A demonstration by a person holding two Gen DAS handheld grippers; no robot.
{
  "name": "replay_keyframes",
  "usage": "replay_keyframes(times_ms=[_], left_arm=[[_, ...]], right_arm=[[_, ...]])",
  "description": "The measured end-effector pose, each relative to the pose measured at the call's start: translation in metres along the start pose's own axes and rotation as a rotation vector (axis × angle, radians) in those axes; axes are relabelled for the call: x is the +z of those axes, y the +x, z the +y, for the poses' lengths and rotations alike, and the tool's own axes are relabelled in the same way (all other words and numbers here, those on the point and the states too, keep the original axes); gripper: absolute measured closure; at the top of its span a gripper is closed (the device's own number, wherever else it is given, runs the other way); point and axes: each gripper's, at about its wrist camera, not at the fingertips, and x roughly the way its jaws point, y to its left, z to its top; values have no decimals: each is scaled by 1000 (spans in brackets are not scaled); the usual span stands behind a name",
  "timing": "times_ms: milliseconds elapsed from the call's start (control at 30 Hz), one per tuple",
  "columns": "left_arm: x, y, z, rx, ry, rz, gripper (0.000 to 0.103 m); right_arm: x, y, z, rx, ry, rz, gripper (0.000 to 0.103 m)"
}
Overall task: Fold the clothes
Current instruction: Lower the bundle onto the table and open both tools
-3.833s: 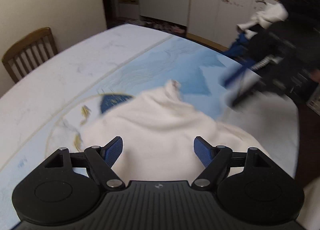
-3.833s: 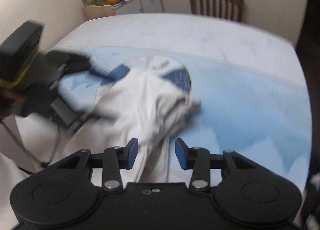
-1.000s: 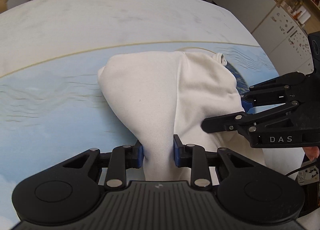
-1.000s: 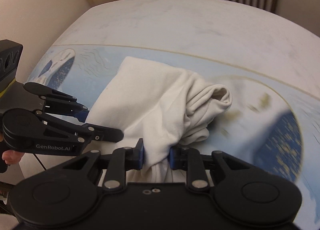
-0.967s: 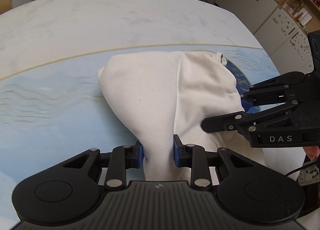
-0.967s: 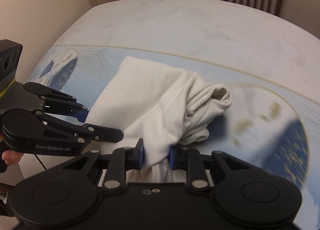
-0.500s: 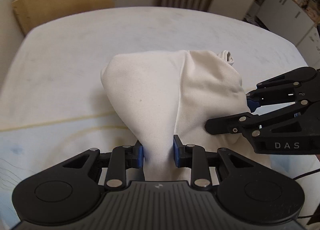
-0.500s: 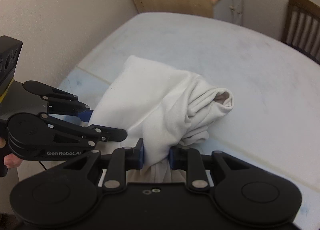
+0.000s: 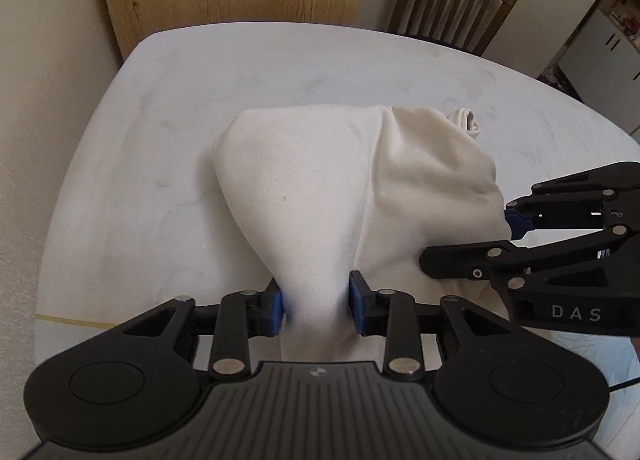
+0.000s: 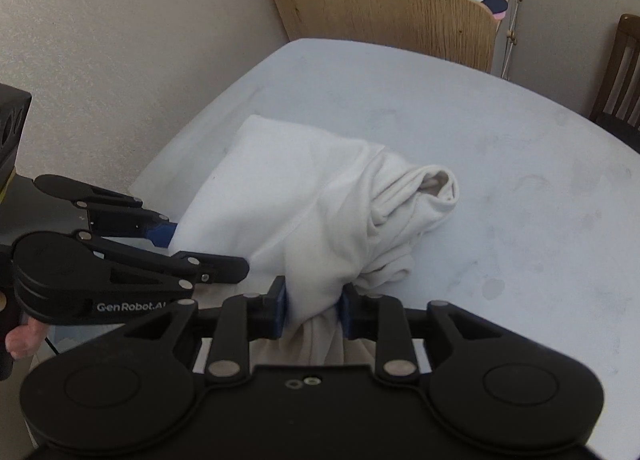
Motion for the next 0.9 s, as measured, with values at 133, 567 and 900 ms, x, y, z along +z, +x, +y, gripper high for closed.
replay_keyframes(times_ms=[133,567,900], left_arm=[[-12,-16,10,-15,1,-64,43],[21,-28,-2,-243,36,-162,25],[12,11,17,-272,-31,-150,25]], right_arm=[[1,-26,-13,-37,-61,-42,0],[-14,-29,56,13,-602,-115,0],[-17,11,26,35,-521,-23,0]])
